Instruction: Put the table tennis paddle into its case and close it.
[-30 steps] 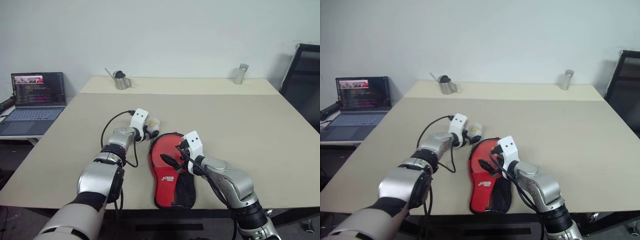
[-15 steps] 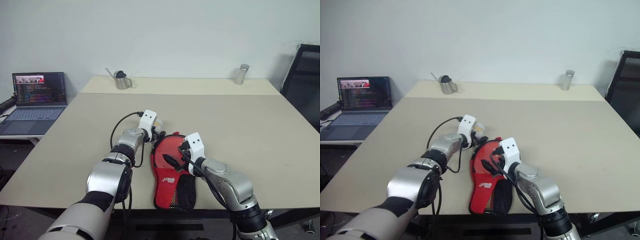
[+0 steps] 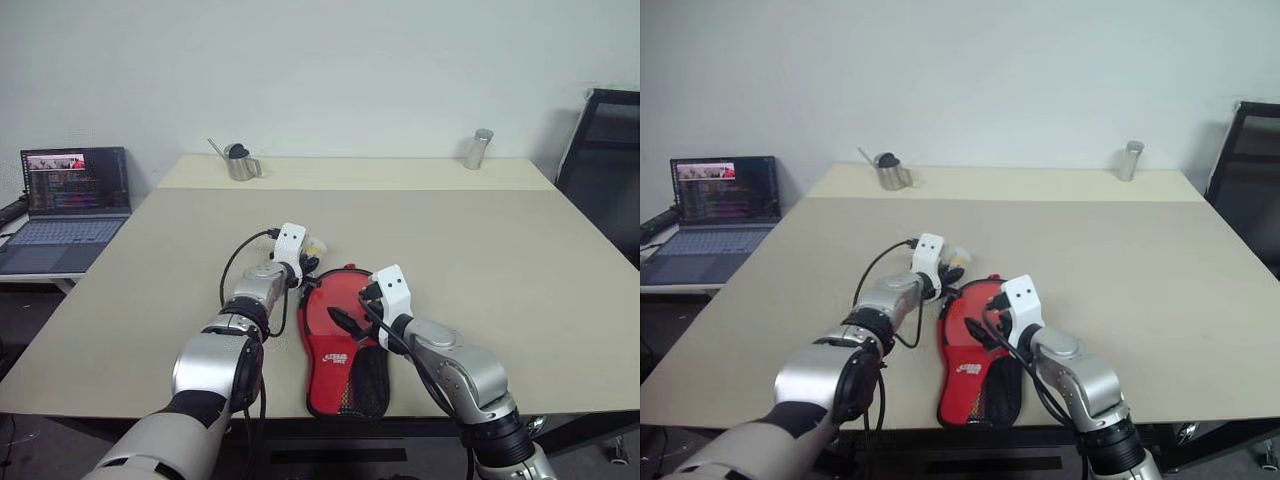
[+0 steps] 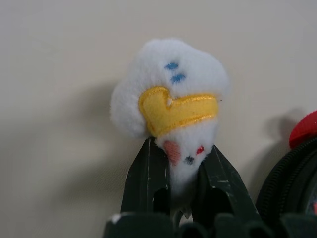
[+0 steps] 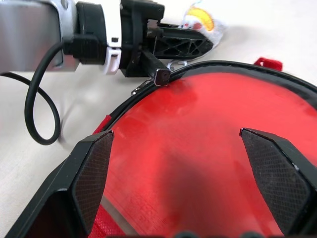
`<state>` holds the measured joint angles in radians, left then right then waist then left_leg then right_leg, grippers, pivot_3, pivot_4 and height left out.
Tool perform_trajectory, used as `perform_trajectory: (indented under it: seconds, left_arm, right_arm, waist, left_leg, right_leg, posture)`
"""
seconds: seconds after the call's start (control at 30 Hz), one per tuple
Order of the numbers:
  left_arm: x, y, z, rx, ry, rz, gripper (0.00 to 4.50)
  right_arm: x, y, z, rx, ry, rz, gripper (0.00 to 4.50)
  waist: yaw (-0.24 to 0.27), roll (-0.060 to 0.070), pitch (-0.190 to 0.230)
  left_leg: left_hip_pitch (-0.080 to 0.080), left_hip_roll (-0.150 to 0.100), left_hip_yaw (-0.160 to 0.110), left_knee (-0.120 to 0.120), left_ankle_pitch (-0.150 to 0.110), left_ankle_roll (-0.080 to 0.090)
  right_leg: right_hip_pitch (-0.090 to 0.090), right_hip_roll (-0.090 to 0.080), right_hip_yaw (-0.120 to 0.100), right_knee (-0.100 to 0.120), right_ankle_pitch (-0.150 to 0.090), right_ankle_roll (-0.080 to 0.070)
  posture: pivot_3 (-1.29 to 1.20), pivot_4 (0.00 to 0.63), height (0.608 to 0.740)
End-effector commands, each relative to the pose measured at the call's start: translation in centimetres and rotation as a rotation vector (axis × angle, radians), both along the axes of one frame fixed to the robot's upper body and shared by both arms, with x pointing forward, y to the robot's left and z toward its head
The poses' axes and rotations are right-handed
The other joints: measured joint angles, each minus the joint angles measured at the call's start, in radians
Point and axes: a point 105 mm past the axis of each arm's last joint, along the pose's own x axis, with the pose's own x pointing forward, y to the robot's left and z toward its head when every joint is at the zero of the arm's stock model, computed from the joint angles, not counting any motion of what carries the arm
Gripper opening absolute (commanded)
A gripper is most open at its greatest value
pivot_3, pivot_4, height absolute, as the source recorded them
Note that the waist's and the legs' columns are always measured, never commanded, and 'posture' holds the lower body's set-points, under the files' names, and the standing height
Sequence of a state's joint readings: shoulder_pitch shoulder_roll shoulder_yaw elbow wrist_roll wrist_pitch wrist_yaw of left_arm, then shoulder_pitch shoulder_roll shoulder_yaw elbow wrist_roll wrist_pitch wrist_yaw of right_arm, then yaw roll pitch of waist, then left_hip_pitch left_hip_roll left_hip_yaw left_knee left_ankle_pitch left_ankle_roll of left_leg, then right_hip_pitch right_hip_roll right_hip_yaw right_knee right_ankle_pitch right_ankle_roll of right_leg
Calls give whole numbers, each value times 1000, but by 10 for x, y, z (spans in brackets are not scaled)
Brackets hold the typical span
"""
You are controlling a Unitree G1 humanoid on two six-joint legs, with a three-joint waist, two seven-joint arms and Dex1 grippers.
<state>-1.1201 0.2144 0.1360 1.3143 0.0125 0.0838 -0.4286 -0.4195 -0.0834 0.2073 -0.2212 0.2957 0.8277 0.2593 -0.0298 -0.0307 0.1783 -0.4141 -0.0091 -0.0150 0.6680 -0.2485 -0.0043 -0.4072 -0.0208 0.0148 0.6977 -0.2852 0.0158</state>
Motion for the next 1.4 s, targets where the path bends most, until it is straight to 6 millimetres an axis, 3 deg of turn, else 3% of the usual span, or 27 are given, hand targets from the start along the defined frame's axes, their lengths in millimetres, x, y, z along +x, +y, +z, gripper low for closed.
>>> perform_trajectory:
  seconds: [0.03, 0.3, 0.63, 0.9, 1.1, 1.4]
  left_arm:
    - [-2, 6, -8, -64, -30, 46, 223]
    - [-8, 3, -11, -181, -104, 68, 223]
    - [-10, 23, 19, -261, -221, 18, 221]
    - [-34, 45, 48, -227, -281, -155, 221]
    - [-55, 33, 48, -84, -211, -419, 221]
    - [-30, 7, 51, 73, -204, -509, 220]
  right_arm:
    - [4, -4, 14, 37, -48, -25, 4500]
    - [6, 6, 10, 15, -56, 21, 4500]
    - [9, 22, -15, -71, -72, 115, 4500]
    - [-4, 32, -36, -98, -18, 158, 4500]
    - [-9, 37, -47, -109, 16, 163, 4500]
    - [-6, 42, -57, -107, 45, 103, 4500]
  waist:
    - [-2, 0, -1]
    - [-3, -1, -2]
    - [-4, -1, -2]
    - [-3, -2, -3]
    - [-2, -5, -5]
    - [-1, -7, -7]
  left_leg:
    - [0, 0, 0, 0, 0, 0]
    - [1, 0, 0, 0, 0, 0]
    - [1, 0, 0, 0, 0, 0]
    - [1, 1, 0, 0, 0, 0]
    - [3, 1, 0, 0, 0, -1]
    - [8, 1, 0, -1, 1, -1]
  right_leg:
    - [0, 0, 0, 0, 0, 0]
    - [1, 0, 0, 0, 0, 0]
    - [1, 0, 0, 0, 0, 0]
    - [1, 0, 0, 0, 0, 0]
    - [3, 0, 0, 0, 0, 0]
    - [8, 1, 0, 0, 0, 0]
  posture:
    - [0, 150, 740]
    - [0, 150, 740]
    - [0, 150, 740]
    - [0, 150, 740]
    - [0, 150, 740]
    - [0, 150, 740]
